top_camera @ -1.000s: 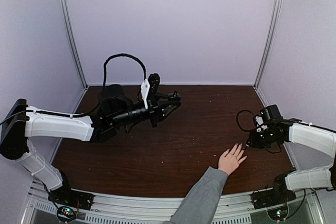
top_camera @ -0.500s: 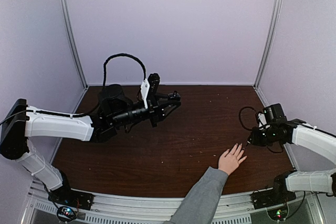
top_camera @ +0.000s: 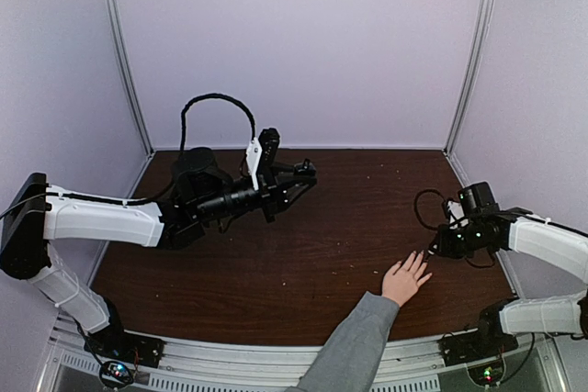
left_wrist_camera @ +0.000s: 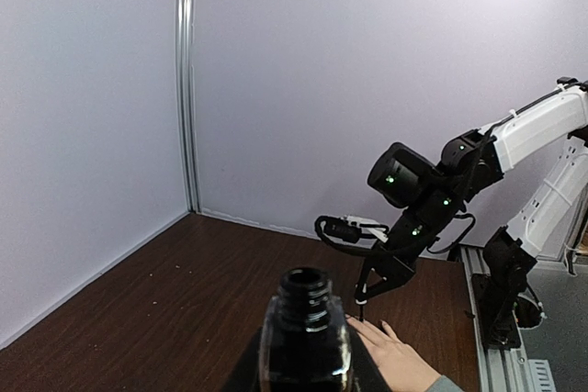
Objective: Paint the nails
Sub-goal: Paint the hand on the nail.
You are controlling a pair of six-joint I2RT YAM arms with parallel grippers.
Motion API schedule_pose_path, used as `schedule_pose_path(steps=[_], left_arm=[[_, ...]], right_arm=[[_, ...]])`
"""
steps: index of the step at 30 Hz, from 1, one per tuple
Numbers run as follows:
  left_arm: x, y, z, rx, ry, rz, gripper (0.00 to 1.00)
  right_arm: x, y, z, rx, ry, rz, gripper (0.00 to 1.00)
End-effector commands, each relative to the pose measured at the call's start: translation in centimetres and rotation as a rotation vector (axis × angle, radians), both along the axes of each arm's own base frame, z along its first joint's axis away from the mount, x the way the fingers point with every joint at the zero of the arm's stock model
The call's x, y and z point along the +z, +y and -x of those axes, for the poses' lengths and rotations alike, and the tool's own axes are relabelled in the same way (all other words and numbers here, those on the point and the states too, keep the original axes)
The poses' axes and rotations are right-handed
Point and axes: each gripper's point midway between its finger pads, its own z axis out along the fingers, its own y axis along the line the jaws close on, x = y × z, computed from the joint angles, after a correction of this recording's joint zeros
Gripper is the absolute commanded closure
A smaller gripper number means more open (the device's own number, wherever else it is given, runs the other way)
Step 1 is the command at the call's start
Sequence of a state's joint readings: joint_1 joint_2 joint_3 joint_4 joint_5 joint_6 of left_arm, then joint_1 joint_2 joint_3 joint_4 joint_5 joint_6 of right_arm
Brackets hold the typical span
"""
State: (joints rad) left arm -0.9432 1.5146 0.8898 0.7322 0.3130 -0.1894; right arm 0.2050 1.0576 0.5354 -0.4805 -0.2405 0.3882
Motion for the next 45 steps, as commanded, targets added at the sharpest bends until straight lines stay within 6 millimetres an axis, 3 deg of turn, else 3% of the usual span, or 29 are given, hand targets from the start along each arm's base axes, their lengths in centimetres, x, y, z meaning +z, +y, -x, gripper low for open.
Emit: schedule_pose_path(steps=[1, 45], left_arm=[[1.5, 0.5, -0.2, 0.01, -0.027, 0.054, 1.0], [1.4, 0.9, -0.5, 0.024, -0.024, 0.06, 1.0]], right_arm=[[-0.3, 0.1, 0.0, 0.015, 0.005, -0.006, 1.0], [-1.3, -1.5, -0.3, -0.054, 0.028, 0.072, 1.0]])
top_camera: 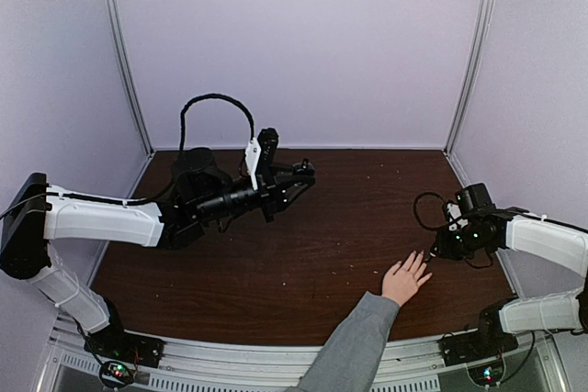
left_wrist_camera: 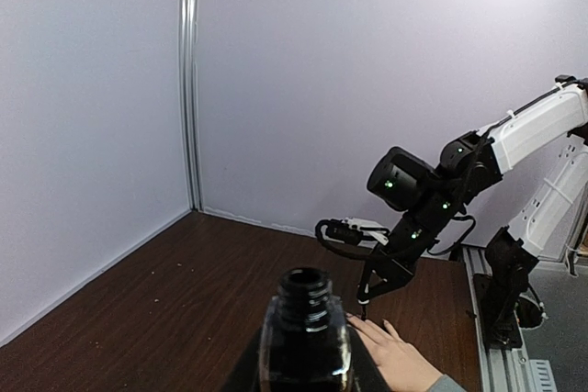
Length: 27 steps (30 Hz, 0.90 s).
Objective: Paint the nails
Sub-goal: Paint the hand on the nail.
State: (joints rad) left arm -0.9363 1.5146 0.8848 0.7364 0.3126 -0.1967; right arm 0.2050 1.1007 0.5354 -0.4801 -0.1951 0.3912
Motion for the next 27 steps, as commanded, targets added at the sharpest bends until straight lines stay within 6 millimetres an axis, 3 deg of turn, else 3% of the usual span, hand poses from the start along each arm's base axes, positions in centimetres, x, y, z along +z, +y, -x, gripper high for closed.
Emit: schedule_pose_path(steps=[1, 15, 27], left_arm=[[1.5, 0.7, -0.2, 0.018, -0.031, 0.058, 1.0], [1.4, 0.6, -0.3, 0.016, -0.027, 0.057, 1.0], [1.5, 0.4, -0.2, 0.007, -0.026, 0.063, 1.0]], right_arm=[[-0.1, -0.7, -0.3, -0.027, -0.008, 0.029, 1.0], [0.3, -1.2, -0.4, -0.051, -0.029, 0.042, 1.0], [4.4, -0.8, -1.2, -0.01, -0.157, 0.018, 1.0]])
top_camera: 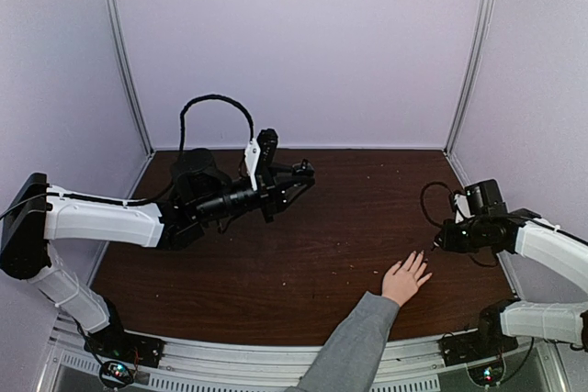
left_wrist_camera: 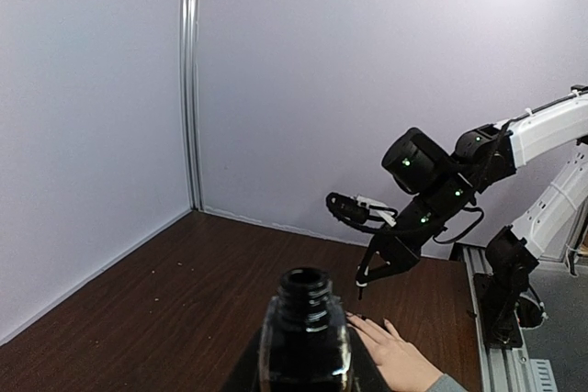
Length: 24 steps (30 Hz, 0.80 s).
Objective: Paint the nails
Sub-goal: Paint the hand on the nail.
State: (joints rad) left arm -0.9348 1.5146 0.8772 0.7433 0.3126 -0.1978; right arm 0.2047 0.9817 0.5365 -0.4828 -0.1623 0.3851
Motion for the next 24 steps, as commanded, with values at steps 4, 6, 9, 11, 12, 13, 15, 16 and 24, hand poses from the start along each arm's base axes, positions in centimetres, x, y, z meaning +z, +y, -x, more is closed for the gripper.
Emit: schedule_pose_path(steps=[4, 6, 9, 11, 12, 13, 15, 16, 24], left_arm=[[1.7, 0.2, -0.2, 0.003, -0.027, 0.063, 1.0], [1.8, 0.2, -0.2, 0.002, -0.03, 0.064, 1.0], [1.7, 0.2, -0.3, 0.003, -0.028, 0.062, 1.0], [1.8, 0.2, -0.2, 0.003, -0.03, 0.062, 1.0], [1.7, 0.1, -0.3, 0.003, -0.028, 0.059, 1.0], [1.8, 0.1, -0.2, 0.002, -0.03, 0.061, 1.0], [1.8, 0.1, -0.3, 0.003, -0.03, 0.061, 1.0], [1.7, 0.1, -0.4, 0.003, -0.028, 0.061, 1.0], [1.7, 0.1, -0.5, 0.003, -0.028, 0.059, 1.0]], right_arm=[[0.9, 0.4, -0.3, 0.047, 0.013, -0.001, 1.0], [0.4, 0.8, -0.2, 0.062, 0.033, -0.015, 1.0], [0.0, 1.0, -0.1, 0.07, 0.047, -0.021, 1.0], [-0.1, 1.0, -0.1, 0.072, 0.049, -0.022, 1.0], [-0.3, 1.0, 0.0, 0.073, 0.053, -0.022, 1.0], [-0.3, 1.1, -0.1, 0.075, 0.056, -0.021, 1.0], [-0.6, 1.1, -0.1, 0.08, 0.065, -0.021, 1.0], [-0.7, 1.1, -0.2, 0.081, 0.068, -0.02, 1.0], [-1.4, 1.4, -0.2, 0.092, 0.088, -0.024, 1.0]])
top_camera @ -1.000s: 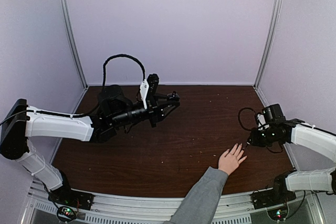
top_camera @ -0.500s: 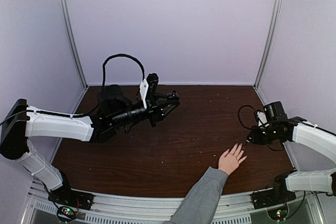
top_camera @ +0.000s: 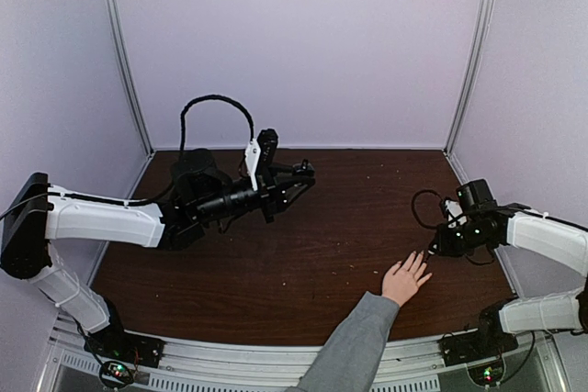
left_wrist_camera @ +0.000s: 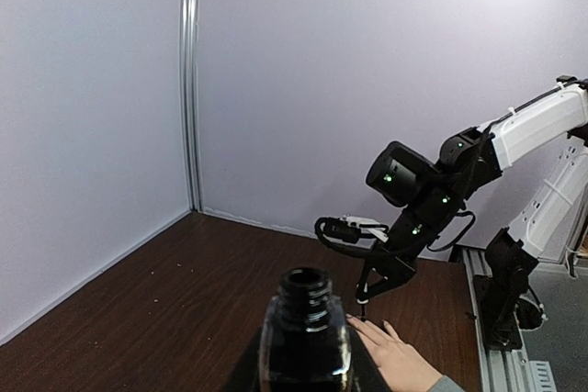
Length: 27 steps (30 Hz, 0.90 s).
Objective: Paint the nails
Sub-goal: Paint the hand on the nail.
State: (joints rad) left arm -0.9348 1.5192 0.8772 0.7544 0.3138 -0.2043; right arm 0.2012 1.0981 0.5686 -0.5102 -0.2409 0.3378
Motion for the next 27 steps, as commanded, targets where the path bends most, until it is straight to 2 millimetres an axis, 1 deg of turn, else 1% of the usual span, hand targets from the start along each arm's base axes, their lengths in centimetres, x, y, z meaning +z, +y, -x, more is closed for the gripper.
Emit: schedule_pose_path(steps=[1, 12, 27], left_arm=[[1.7, 0.1, -0.4, 0.004, -0.03, 0.054, 1.0], [1.6, 0.2, -0.5, 0.007, -0.028, 0.055, 1.0], [1.6, 0.4, -0.5, 0.01, -0.026, 0.06, 1.0]], right_arm=[[0.5, 0.2, -0.7, 0.012, -0.023, -0.008, 1.0], [-0.2, -0.2, -0.6, -0.002, 0.009, 0.013, 1.0], [-0.5, -0.8, -0.8, -0.033, 0.02, 0.043, 1.0]])
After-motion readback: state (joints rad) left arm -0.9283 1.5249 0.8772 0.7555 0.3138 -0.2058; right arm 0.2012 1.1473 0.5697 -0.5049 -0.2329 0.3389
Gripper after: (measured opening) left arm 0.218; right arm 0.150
